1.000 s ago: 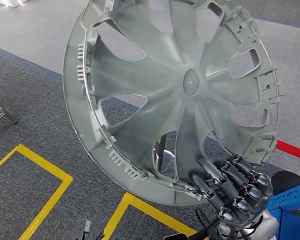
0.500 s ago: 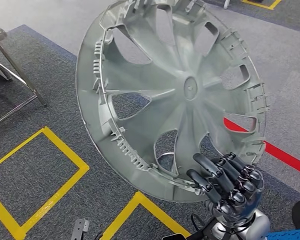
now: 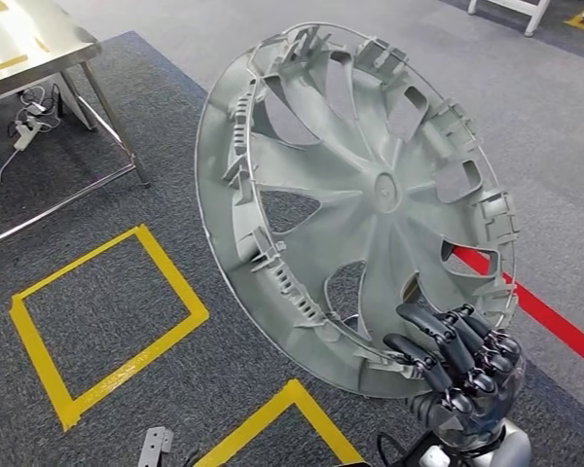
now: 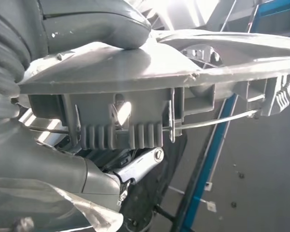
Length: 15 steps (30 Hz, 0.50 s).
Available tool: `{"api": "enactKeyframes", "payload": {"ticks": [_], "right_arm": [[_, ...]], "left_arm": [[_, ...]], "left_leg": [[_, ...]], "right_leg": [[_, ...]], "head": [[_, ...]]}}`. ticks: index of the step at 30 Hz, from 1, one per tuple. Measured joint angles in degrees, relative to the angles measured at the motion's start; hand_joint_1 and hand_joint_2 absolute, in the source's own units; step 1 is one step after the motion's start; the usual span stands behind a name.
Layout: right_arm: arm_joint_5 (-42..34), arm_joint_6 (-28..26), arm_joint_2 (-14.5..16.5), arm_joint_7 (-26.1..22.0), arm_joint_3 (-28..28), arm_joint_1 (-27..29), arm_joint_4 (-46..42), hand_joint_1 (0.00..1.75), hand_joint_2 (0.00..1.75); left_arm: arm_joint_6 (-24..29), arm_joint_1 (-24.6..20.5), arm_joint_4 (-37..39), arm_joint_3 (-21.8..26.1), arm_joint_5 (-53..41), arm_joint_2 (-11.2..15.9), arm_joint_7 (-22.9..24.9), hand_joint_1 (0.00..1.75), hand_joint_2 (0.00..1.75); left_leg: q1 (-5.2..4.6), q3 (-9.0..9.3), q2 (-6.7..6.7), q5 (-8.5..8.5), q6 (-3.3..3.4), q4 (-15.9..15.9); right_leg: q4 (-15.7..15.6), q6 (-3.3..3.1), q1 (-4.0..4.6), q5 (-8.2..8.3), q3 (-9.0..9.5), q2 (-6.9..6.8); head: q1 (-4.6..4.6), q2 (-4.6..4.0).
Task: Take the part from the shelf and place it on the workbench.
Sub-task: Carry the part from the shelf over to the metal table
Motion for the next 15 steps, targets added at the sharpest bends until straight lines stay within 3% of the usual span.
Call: {"api": "enactKeyframes", "payload": {"ticks": [1, 3, 5, 7, 8, 9, 10, 12, 14, 15], "right_arm": [[-0.56, 0.00, 0.04, -0.10, -0.25, 0.23, -0.06, 1.75, 1.75], [-1.70, 0.00, 0.14, -0.30, -0.83, 0.76, -0.33, 1.75, 1.75], [-2.43, 0.00, 0.22, -0.37, -1.38, 1.28, -0.70, 1.75, 1.75], [-2.84, 0.00, 0.24, -0.39, -1.73, 1.61, -0.92, 1.75, 1.75], [-2.96, 0.00, 0.25, -0.40, -1.83, 1.74, -0.99, 1.75, 1.75], [-3.12, 0.00, 0.25, -0.41, -1.93, 1.86, -1.03, 1.75, 1.75], [-3.41, 0.00, 0.26, -0.42, -2.05, 1.97, -1.09, 1.75, 1.75], [-4.21, 0.00, 0.26, -0.43, -2.28, 2.18, -1.24, 1.75, 1.75], [-5.35, 0.00, 0.26, -0.28, -2.39, 2.35, -1.37, 1.75, 1.75], [-5.96, 0.00, 0.25, -0.21, -2.39, 2.40, -1.39, 1.75, 1.75]], "left_arm": [[0.01, 0.18, 0.00, 0.01, 0.00, 0.08, -0.02, 0.00, 1.75], [0.02, 0.44, 0.00, 0.02, 0.00, 0.14, -0.08, 0.00, 1.75], [0.03, 0.36, 0.00, 0.03, 0.00, 0.12, -0.16, 0.00, 1.75], [0.03, 0.33, 0.00, 0.05, 0.00, 0.12, -0.17, 0.00, 1.75], [0.03, 0.40, 0.00, 0.06, 0.00, 0.11, -0.18, 0.00, 1.75], [0.03, 0.48, 0.00, 0.07, 0.00, 0.12, -0.18, 0.00, 1.75], [0.03, 0.53, 0.00, 0.08, 0.00, 0.14, -0.18, 0.00, 1.75], [0.03, 0.49, 0.00, 0.17, 0.00, 0.20, -0.22, 0.00, 1.75], [0.03, 0.37, 0.00, 0.31, 0.00, 0.22, -0.30, 0.00, 1.75], [0.03, 0.39, 0.00, 0.36, 0.00, 0.25, -0.32, 0.00, 1.75]], "left_leg": [[0.12, -0.12, -0.09, -0.04, -0.34, 0.02], [0.04, -0.91, 2.25, -1.29, -1.02, 1.86], [0.02, -3.67, 5.58, -4.55, -1.59, 7.99], [0.26, -7.01, 6.53, -7.16, -1.87, 14.94], [0.33, -7.65, 6.63, -7.06, -1.89, 16.21], [0.35, -7.11, 6.77, -5.81, -1.82, 15.09], [0.30, -5.50, 7.17, -3.74, -1.62, 11.84], [-0.28, -1.69, 9.56, -0.55, -0.91, 4.13], [-0.91, -0.12, 11.16, 0.02, -0.29, 0.61], [-1.07, -0.16, 10.81, -0.12, -0.10, 0.39]], "right_leg": [[-0.02, -0.40, 0.06, 0.04, 0.08, -0.64], [-0.32, -1.14, 0.02, 0.00, 0.53, -2.03], [-0.47, -1.68, 0.10, -0.29, 1.02, -3.69], [-0.46, -1.87, 0.25, -0.70, 1.40, -5.41], [-0.46, -1.87, 0.29, -0.90, 1.63, -6.19], [-0.46, -1.84, 0.33, -1.12, 1.92, -6.89], [-0.46, -1.78, 0.37, -1.37, 2.29, -7.58], [-0.44, -1.39, 0.57, -1.95, 2.96, -8.86], [-0.49, -0.76, 0.85, -2.38, 3.28, -10.04], [-0.59, -0.45, 0.97, -2.50, 3.40, -10.64]], "head": [[0.01, 0.00], [-0.32, 0.00], [-0.69, 0.01], [-0.75, 0.01], [-0.76, 0.01], [-0.78, 0.01], [-0.78, 0.01], [-0.80, 0.00], [-0.74, 0.00], [-0.72, 0.00]]}}
